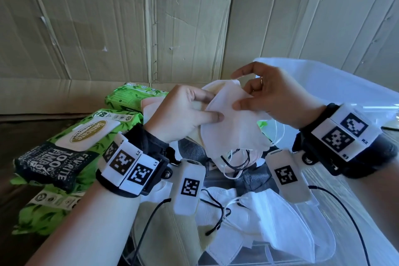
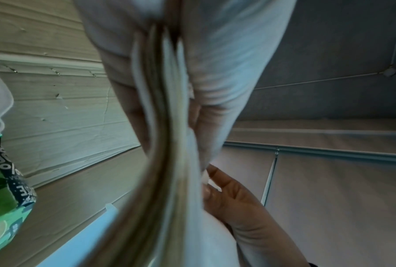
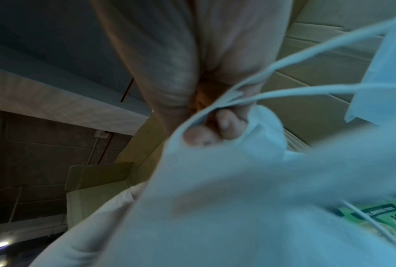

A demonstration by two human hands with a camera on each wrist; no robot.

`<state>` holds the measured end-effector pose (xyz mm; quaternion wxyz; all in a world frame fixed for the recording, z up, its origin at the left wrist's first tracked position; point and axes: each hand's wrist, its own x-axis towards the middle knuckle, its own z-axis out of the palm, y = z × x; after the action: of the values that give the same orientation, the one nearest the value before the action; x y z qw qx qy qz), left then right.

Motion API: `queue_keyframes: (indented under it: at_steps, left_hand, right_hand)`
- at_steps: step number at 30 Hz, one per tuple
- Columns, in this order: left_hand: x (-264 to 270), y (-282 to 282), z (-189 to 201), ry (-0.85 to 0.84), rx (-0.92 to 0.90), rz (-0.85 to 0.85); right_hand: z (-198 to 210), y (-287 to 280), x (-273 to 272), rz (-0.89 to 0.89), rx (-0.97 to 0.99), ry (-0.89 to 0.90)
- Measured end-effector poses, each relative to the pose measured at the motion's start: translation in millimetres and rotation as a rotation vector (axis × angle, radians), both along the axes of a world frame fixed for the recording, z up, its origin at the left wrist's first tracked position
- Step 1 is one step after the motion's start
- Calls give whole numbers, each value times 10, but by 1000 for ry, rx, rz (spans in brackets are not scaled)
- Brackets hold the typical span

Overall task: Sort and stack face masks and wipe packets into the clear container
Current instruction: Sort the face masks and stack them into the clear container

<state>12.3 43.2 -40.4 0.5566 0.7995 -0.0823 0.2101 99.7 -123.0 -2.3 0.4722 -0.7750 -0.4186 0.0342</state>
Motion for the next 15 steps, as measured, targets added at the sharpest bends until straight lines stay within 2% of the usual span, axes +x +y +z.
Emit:
queue_keyframes:
  at_steps: [7, 15]
  left_hand:
    - [21, 5, 1, -114, 43, 27]
    - [17, -2, 0, -171, 61, 54]
  right_hand:
    - [-80, 51, -31, -51, 161, -171]
    - [-91, 52, 10, -167, 171, -378]
